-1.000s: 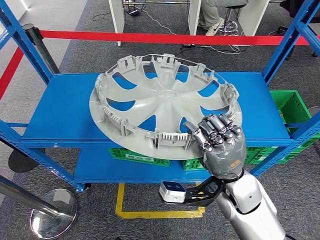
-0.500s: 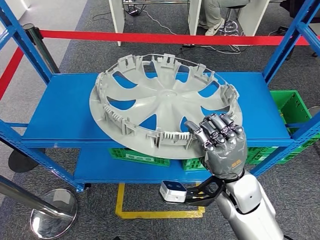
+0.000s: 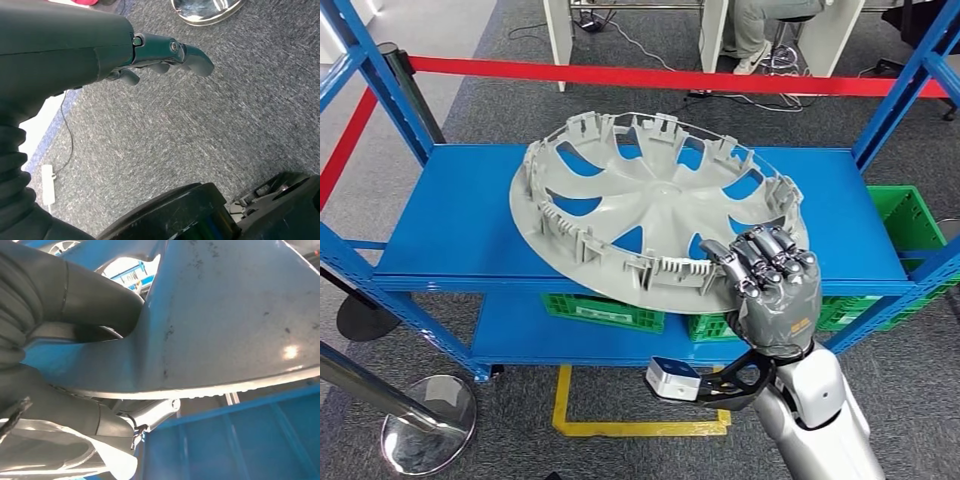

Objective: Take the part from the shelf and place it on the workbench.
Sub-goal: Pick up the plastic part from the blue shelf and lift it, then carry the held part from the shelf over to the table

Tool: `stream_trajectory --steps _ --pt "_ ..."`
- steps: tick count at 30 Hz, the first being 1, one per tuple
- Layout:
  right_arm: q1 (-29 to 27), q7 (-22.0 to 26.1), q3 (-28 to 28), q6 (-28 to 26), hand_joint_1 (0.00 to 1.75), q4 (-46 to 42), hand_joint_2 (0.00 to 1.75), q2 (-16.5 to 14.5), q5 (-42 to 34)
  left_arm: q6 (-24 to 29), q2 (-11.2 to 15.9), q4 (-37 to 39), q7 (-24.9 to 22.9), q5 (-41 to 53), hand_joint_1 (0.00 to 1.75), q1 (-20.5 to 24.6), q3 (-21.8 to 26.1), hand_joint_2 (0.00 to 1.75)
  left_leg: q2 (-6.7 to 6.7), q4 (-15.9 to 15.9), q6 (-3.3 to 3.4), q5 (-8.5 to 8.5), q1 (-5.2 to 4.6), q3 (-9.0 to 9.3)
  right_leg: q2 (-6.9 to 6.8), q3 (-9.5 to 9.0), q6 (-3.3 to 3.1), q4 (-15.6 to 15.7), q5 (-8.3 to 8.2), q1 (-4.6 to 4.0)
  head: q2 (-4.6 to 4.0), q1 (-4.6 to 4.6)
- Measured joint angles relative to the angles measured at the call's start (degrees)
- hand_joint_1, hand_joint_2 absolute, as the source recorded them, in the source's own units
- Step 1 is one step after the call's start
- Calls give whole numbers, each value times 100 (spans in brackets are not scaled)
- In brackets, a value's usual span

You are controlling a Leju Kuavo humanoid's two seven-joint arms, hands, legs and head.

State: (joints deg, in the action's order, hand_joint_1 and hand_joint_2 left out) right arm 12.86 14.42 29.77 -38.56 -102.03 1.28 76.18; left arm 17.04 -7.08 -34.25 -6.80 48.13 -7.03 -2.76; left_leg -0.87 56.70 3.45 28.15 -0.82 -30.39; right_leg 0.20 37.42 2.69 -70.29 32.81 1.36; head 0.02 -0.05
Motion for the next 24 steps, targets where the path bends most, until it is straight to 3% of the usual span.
stream_trajectory --steps 2,3,5,7,9,12,14,16,17,19,21,23,24 --pt "0 -1 -3 -1 175 11 175 -3 -24 -8 -8 1 0 1 0 6 7 175 -12 23 -30 17 -6 -6 5 -366 -44 768 -372 -14 0 -3" --pt "2 -3 -4 -3 175 14 175 -7 -38 -9 -11 2 0 1 0 8 13 175 -16 35 -56 19 -10 -15 8 -502 -62 1035 -455 -26 1 -4" --pt "8 -13 -6 -10 175 27 175 -15 -71 -14 -16 5 0 0 0 9 25 175 -18 50 -106 5 -14 -43 12 -609 -82 1202 -455 -49 1 -7" --pt "14 -29 -8 -13 175 43 175 -22 -101 -17 -13 7 0 -7 0 9 38 175 -17 86 -158 34 -25 -79 0 -595 -123 1282 -460 -21 0 -13" --pt "14 -41 -8 -13 175 52 175 -30 -121 -21 -9 7 2 -15 0 14 47 175 -3 356 -231 286 -22 -195 -29 -571 -185 1345 -492 25 0 -53" --pt "12 -49 -9 -13 175 77 175 -34 -134 -25 -8 7 10 -30 0 43 51 175 14 1314 -330 885 51 -516 -82 -506 -225 1340 -537 33 0 -95" --pt "12 -52 -10 -13 175 97 175 -34 -135 -26 -7 8 13 -36 0 63 54 175 18 1678 -374 1000 89 -587 -109 -466 -219 1324 -559 37 0 -97" --pt "12 -54 -9 -13 175 117 175 -36 -136 -29 -6 9 13 -35 0 66 55 175 30 1405 -418 756 138 -356 -120 -418 -198 1287 -580 55 0 -98" --pt "13 -54 -9 -13 175 124 175 -36 -136 -32 -4 9 11 -34 0 60 56 175 38 1033 -441 552 168 -137 -121 -394 -184 1259 -588 67 0 -98" --pt "18 -56 -9 -13 175 129 175 -38 -137 -33 -2 16 6 -33 0 39 57 175 34 339 -460 330 180 233 -116 -338 -130 1209 -618 70 1 -104" --pt "25 -78 -9 -14 175 131 175 -42 -137 -32 -2 27 5 -33 0 18 58 175 15 108 -434 332 154 305 -112 -277 -42 1190 -683 58 1 -108" --pt "28 -109 -8 -15 175 137 175 -44 -142 -31 -4 33 12 -33 0 10 60 175 11 92 -357 296 151 236 -110 -216 43 1187 -735 68 1 -105" --pt "30 -120 -7 -15 175 143 175 -43 -150 -31 -5 34 16 -33 0 13 60 175 16 85 -302 268 151 196 -106 -164 70 1142 -671 74 1 -101"
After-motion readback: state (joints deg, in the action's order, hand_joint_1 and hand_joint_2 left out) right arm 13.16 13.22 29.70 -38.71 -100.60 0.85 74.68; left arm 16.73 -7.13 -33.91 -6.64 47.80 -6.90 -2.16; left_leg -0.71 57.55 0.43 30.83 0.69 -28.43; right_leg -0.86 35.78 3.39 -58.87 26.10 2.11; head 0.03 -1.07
